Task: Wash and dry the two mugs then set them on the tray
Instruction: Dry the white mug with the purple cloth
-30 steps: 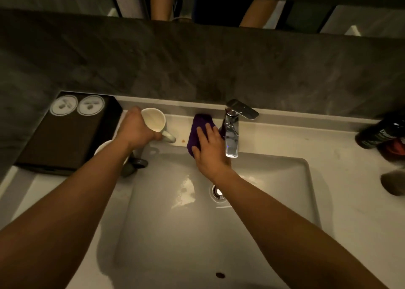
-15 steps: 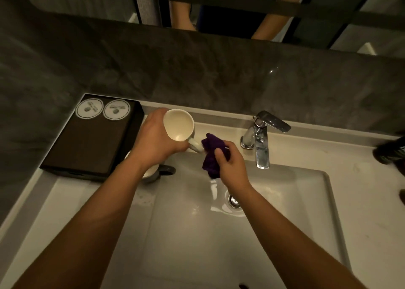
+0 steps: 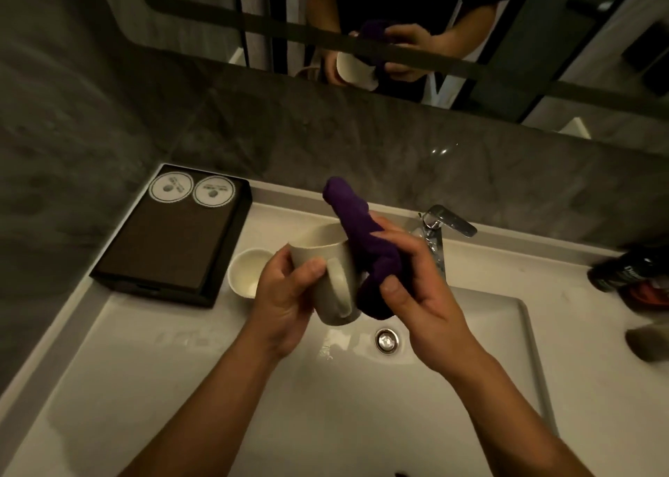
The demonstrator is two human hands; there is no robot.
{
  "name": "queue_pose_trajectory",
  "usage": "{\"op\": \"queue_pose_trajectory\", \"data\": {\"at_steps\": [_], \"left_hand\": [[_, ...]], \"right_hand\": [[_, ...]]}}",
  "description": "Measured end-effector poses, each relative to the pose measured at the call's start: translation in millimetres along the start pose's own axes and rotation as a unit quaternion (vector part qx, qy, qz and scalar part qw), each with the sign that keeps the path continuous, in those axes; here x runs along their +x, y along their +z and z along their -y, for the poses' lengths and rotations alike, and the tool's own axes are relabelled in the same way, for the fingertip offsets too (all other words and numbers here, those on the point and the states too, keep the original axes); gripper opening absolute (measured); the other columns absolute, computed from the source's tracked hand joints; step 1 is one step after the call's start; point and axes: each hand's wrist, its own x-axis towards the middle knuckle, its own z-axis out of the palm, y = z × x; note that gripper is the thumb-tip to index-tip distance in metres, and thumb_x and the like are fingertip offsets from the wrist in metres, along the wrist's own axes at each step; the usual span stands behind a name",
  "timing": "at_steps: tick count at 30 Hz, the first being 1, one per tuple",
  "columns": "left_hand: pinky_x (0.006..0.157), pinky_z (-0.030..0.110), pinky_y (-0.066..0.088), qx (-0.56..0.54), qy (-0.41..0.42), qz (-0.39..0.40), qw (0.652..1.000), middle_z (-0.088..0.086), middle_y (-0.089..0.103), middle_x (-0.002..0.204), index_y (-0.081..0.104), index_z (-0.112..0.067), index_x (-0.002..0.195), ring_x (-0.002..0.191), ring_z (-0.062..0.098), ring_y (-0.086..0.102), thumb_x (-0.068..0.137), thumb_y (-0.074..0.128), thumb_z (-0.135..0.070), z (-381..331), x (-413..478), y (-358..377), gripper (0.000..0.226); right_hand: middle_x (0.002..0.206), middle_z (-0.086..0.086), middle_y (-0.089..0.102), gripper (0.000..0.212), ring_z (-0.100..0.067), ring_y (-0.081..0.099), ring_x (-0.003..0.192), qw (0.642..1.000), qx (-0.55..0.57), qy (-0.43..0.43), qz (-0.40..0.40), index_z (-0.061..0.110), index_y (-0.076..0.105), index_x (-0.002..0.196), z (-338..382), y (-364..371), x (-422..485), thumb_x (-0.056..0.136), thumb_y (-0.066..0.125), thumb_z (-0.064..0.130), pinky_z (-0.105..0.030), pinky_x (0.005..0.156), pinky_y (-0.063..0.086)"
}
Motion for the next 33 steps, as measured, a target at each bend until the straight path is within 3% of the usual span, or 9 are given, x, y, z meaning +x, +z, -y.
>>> {"op": "queue_pose_trajectory", "data": {"at_steps": [5, 10, 14, 17, 20, 25, 28, 30, 33], "left_hand": [[0.079, 0.033, 0.061, 0.031, 0.013, 0.036, 0.999, 0.013, 0.074, 0.103, 0.071, -0.01, 0.117, 0.095, 0.027, 0.069, 0.057, 0.092, -0.033, 5, -5, 4, 0.068], [0.083, 0.044, 0.059, 0.175, 0.031, 0.111, 0.978, 0.028, 0.07, 0.11, 0.073, -0.013, 0.118, 0.098, 0.03, 0.07, 0.07, 0.084, -0.03, 6, -12, 18, 0.052], [0.087, 0.049, 0.06, 0.174, 0.04, 0.091, 0.98, 0.028, 0.07, 0.117, 0.072, -0.012, 0.123, 0.104, 0.034, 0.07, 0.073, 0.083, -0.03, 8, -19, 26, 0.054], [0.089, 0.049, 0.06, 0.172, 0.032, 0.056, 0.983, 0.023, 0.072, 0.116, 0.069, -0.009, 0.126, 0.106, 0.036, 0.07, 0.067, 0.084, -0.032, 10, -22, 30, 0.065], [0.087, 0.044, 0.06, 0.178, 0.014, 0.027, 0.984, 0.017, 0.076, 0.114, 0.069, -0.008, 0.126, 0.106, 0.035, 0.072, 0.057, 0.09, -0.035, 16, -28, 40, 0.077], [0.087, 0.035, 0.062, 0.178, 0.004, 0.017, 0.984, 0.001, 0.08, 0.109, 0.073, -0.015, 0.121, 0.105, 0.026, 0.075, 0.054, 0.097, -0.058, 24, -37, 54, 0.084], [0.078, 0.036, 0.06, 0.217, -0.023, -0.081, 0.972, 0.004, 0.08, 0.09, 0.081, -0.023, 0.09, 0.087, 0.023, 0.076, 0.06, 0.083, -0.078, 28, -39, 66, 0.062], [0.069, 0.038, 0.057, 0.151, -0.092, -0.207, 0.962, 0.006, 0.074, 0.068, 0.075, -0.019, 0.069, 0.068, 0.023, 0.073, 0.074, 0.07, -0.079, 32, -41, 71, 0.06], [0.068, 0.04, 0.055, -0.006, -0.189, -0.27, 0.944, 0.015, 0.072, 0.065, 0.068, -0.007, 0.081, 0.064, 0.033, 0.071, 0.092, 0.061, -0.051, 34, -49, 69, 0.047]], "right_hand": [[0.129, 0.004, 0.064, 0.034, -0.023, 0.059, 0.122, 0.991, -0.096, 0.025, 0.086, 0.027, 0.055, 0.134, 21, -27, 14, 0.104, 0.043, 0.038, -0.042, 0.101, 0.048], [0.094, -0.001, 0.066, 0.026, -0.016, 0.06, 0.081, 0.966, -0.174, 0.08, 0.171, 0.024, 0.053, 0.116, 29, -32, 19, 0.105, 0.038, 0.043, -0.041, 0.07, 0.051], [0.11, 0.002, 0.061, 0.034, -0.014, 0.055, 0.104, 0.963, -0.227, 0.013, 0.145, 0.021, 0.065, 0.121, 25, -40, 10, 0.104, 0.043, 0.04, -0.03, 0.091, 0.045], [0.113, 0.011, 0.067, 0.043, -0.011, 0.061, 0.105, 0.965, -0.172, 0.066, 0.189, 0.028, 0.061, 0.13, 23, -57, -1, 0.098, 0.048, 0.052, -0.03, 0.088, 0.052], [0.111, 0.011, 0.068, 0.037, -0.014, 0.066, 0.1, 0.961, -0.119, 0.092, 0.233, 0.025, 0.058, 0.131, 20, -64, -13, 0.101, 0.05, 0.046, -0.031, 0.084, 0.056], [0.115, 0.015, 0.065, 0.045, -0.011, 0.064, 0.106, 0.953, -0.087, 0.117, 0.266, 0.034, 0.051, 0.133, 17, -71, -30, 0.099, 0.04, 0.062, -0.033, 0.093, 0.056], [0.117, 0.011, 0.066, 0.043, -0.011, 0.063, 0.106, 0.962, -0.056, 0.113, 0.244, 0.025, 0.051, 0.135, 14, -65, -42, 0.101, 0.044, 0.051, -0.038, 0.097, 0.054], [0.107, 0.016, 0.063, 0.043, -0.008, 0.061, 0.094, 0.967, -0.068, 0.087, 0.228, 0.022, 0.05, 0.13, 11, -57, -55, 0.1, 0.042, 0.053, -0.036, 0.087, 0.054], [0.1, 0.016, 0.062, 0.033, -0.011, 0.061, 0.089, 0.974, -0.063, 0.076, 0.205, 0.029, 0.048, 0.127, 1, -51, -72, 0.102, 0.04, 0.05, -0.035, 0.079, 0.056]]}}
